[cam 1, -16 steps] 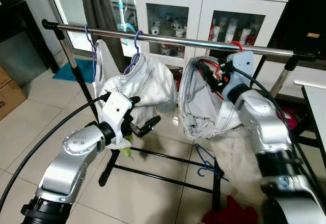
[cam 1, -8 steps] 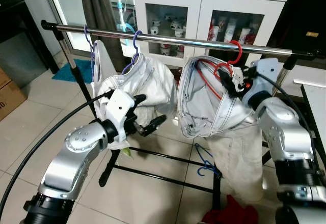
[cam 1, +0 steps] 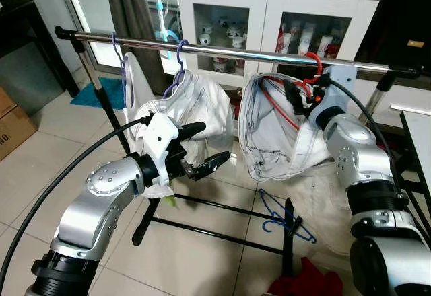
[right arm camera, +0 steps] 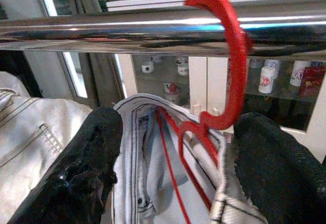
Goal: Hang hanger
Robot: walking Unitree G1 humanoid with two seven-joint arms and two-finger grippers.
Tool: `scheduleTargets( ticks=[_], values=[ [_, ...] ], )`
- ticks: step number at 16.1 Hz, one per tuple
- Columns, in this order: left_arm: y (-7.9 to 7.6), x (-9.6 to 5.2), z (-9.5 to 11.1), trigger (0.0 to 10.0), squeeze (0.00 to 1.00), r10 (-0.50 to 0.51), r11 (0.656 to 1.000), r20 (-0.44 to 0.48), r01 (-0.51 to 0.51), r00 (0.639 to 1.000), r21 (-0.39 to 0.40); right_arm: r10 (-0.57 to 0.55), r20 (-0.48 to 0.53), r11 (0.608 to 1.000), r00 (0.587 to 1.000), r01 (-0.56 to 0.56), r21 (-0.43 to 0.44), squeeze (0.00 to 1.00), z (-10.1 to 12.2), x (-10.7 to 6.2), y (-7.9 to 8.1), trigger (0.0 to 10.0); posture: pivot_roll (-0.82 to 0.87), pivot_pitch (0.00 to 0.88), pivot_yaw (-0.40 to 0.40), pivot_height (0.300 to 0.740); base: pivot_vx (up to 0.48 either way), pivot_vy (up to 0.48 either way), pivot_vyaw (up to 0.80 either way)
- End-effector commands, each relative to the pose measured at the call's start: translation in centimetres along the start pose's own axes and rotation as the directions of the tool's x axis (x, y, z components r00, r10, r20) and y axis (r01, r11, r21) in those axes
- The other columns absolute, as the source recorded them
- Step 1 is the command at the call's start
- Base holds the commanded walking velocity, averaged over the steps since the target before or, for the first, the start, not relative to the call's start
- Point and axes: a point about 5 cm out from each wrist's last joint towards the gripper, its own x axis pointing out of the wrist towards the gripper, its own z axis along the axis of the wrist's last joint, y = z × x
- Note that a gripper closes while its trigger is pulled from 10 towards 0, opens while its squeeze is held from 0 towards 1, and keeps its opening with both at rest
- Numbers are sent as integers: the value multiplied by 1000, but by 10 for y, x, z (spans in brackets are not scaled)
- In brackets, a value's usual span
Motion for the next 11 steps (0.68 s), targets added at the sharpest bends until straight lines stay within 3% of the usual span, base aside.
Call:
scheduleTargets(
  ticks=[1,3,4,5,6,8,11],
  values=[
    [2,-4,3,10000,439,7,1000,10,-7,1000,9,-24,35,999,999,23,42,0,5,3,-2,10000,-95,0,43,740,0,0,0],
    [2,-5,3,10000,439,7,1000,11,-7,1000,9,-37,36,998,999,35,51,0,5,4,-4,10000,-96,0,43,740,0,0,0],
    [2,-3,3,10000,439,7,1000,12,-7,1000,9,-34,48,997,998,30,69,0,6,7,-6,9020,-96,0,43,740,0,0,0],
    [2,-2,3,10000,439,6,1000,9,-6,1000,10,-25,55,997,998,20,77,0,5,8,-5,4980,-96,0,43,740,0,0,0],
    [2,-1,3,10000,439,5,1000,6,-5,1000,13,-19,56,997,998,15,73,0,5,9,-5,2706,-98,0,48,740,0,0,0],
    [2,1,4,10000,439,3,1000,9,-3,1000,15,-12,65,997,998,7,70,0,5,10,-5,0,-98,0,49,740,0,0,0],
    [1,3,4,10000,439,1,1000,10,-1,1000,15,-7,65,998,998,3,60,0,4,12,-5,0,-99,0,49,740,0,0,0]
  ],
)
